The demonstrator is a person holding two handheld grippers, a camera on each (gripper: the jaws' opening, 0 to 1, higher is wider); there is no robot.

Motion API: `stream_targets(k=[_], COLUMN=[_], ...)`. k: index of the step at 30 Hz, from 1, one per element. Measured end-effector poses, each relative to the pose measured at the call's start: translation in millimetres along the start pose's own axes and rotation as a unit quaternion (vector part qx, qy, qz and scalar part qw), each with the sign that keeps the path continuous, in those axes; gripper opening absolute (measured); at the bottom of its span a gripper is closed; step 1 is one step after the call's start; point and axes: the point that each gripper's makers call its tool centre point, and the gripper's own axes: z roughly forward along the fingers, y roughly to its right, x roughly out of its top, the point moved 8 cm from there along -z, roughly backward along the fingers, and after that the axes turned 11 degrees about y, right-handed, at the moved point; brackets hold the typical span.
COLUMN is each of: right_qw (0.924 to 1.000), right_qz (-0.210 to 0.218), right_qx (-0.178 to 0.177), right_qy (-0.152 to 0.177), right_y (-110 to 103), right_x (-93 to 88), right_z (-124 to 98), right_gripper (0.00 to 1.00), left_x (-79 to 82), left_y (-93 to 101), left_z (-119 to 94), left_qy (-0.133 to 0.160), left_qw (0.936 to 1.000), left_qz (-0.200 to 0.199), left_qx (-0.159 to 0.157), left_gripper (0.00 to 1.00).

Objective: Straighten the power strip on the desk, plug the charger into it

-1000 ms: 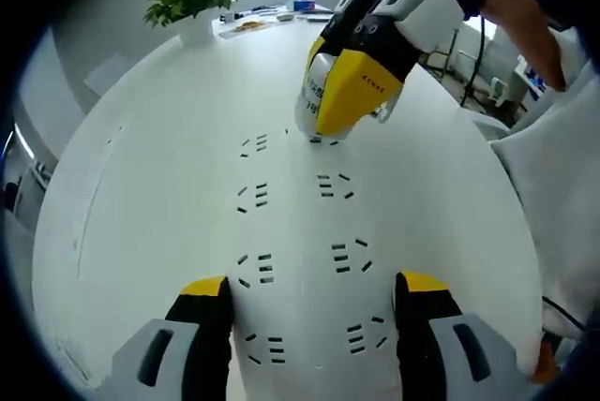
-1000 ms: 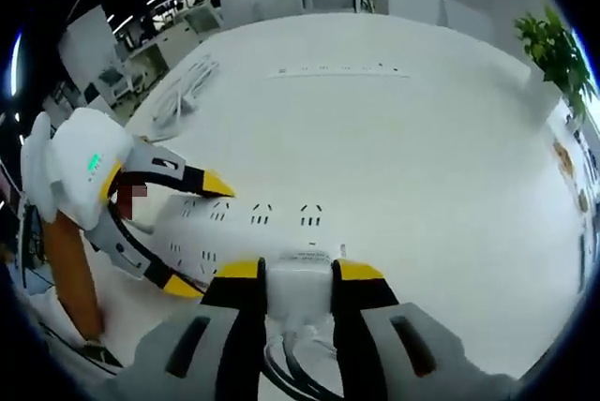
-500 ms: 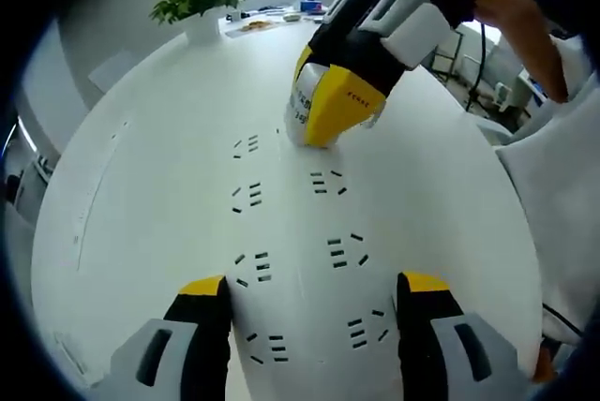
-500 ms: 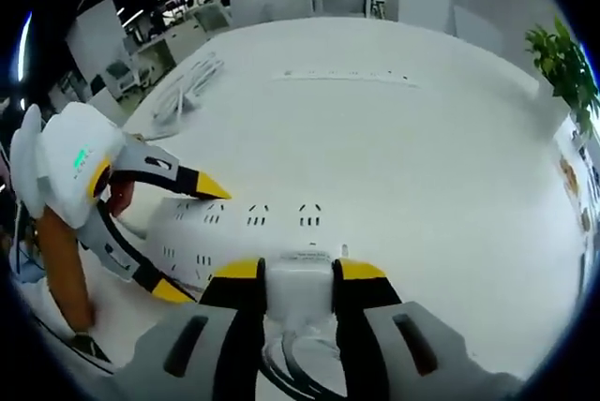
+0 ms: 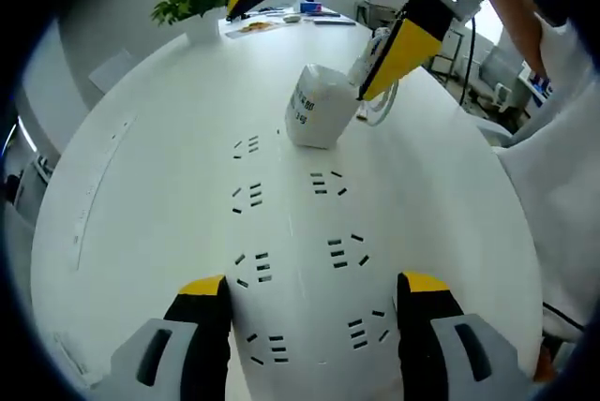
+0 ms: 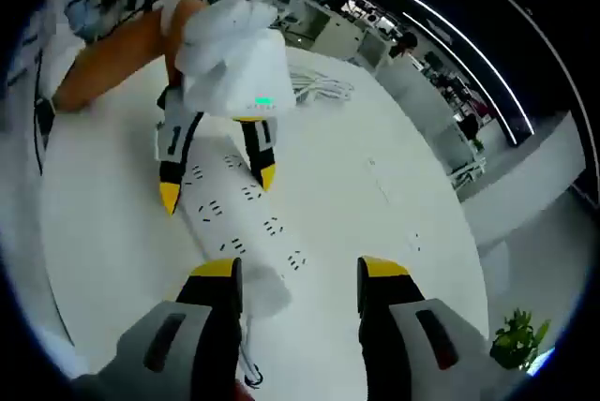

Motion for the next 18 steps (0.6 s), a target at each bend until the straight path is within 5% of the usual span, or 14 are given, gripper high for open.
stream_targets(k=[4,12,15,18], right_qw=[0.9975,0.9785,0.9762,0.9682], right_qz=[-0.055,-0.158,-0.168,-0.168], right_qx=[0.043,0.121,0.122,0.17], right_qy=[-0.013,-0.053,-0.065,-0.074], right_y=[-1,-2,-1,-8], right_x=[-2.6,-8.2,-6.5,-8.2], right_z=[2,13,18,18], right_gripper=[0.45,0.37,0.32,0.23], left_x=[0.0,0.1,0.0,0.0], left_y=[-0.1,-0.2,-0.3,0.0], left_z=[0,-1,-1,-1], left_qy=[-0.001,-0.002,-0.002,-0.002], left_qw=[1.0,1.0,1.0,1.0], left_qz=[0.0,-0.002,-0.002,-0.003], left_qx=[0.0,0.002,0.002,0.002], left_gripper=[0.73,0.73,0.73,0.73])
